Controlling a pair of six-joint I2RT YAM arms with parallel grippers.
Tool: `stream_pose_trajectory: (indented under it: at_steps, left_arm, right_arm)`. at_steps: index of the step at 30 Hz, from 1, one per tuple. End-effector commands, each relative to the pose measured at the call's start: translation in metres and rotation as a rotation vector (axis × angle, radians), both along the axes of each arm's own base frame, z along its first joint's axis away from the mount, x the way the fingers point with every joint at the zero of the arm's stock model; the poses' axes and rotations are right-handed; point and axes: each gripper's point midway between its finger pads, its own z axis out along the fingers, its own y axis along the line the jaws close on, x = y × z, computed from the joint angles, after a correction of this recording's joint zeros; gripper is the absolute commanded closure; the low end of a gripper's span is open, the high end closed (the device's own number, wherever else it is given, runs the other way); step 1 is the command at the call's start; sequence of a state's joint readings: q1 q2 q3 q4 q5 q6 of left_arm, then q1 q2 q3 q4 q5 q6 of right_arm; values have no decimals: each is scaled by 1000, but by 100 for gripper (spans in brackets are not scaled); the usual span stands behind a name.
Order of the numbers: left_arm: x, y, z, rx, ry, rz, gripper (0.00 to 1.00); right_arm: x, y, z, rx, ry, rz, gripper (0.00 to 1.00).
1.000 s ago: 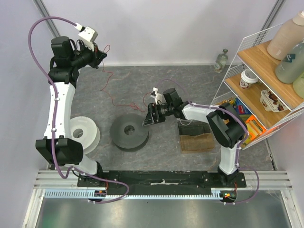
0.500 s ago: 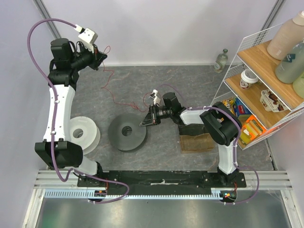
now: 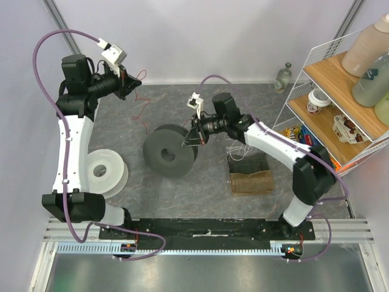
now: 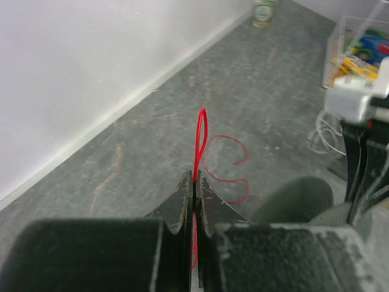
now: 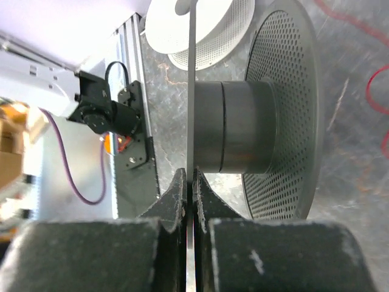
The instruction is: Wrap the cables
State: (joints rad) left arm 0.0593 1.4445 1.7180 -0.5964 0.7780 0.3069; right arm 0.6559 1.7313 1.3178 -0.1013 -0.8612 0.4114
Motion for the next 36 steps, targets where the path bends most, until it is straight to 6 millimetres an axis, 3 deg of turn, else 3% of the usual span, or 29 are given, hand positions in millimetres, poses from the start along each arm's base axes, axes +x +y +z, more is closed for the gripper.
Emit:
stream_pose_trajectory:
  at_steps: [1, 5, 9, 12, 17, 21, 26, 30, 36]
  left_arm:
    - [-55, -23, -4, 3, 19, -197, 98]
    - [-81, -27, -38, 83, 74, -284, 98]
    - [-87, -10, -70, 229, 125, -272, 99]
    - [-114, -11, -93, 310, 142, -398, 98]
    - [-151, -27, -146, 430, 148, -543, 98]
    - [-161, -53, -167, 436, 123, -589, 98]
    - [-153, -87, -185, 418, 107, -602, 98]
    - [-142, -100, -201, 447, 96, -606, 98]
    - [-121, -110, -208, 431, 106, -568, 98]
  right_arm:
    - [-23, -34, 22, -101, -355, 192, 100]
    - [-31, -53, 3, -214, -544, 322, 100]
    - [-28, -64, -8, -287, -682, 368, 100]
    - [-31, -69, -11, -300, -707, 386, 100]
    - [-41, -70, -19, -279, -715, 421, 100]
    - [-48, -69, -21, -264, -718, 441, 100]
    - [-54, -68, -17, -234, -701, 455, 100]
    - [-56, -64, -14, -218, -668, 453, 100]
    - [-60, -60, -12, -185, -623, 432, 100]
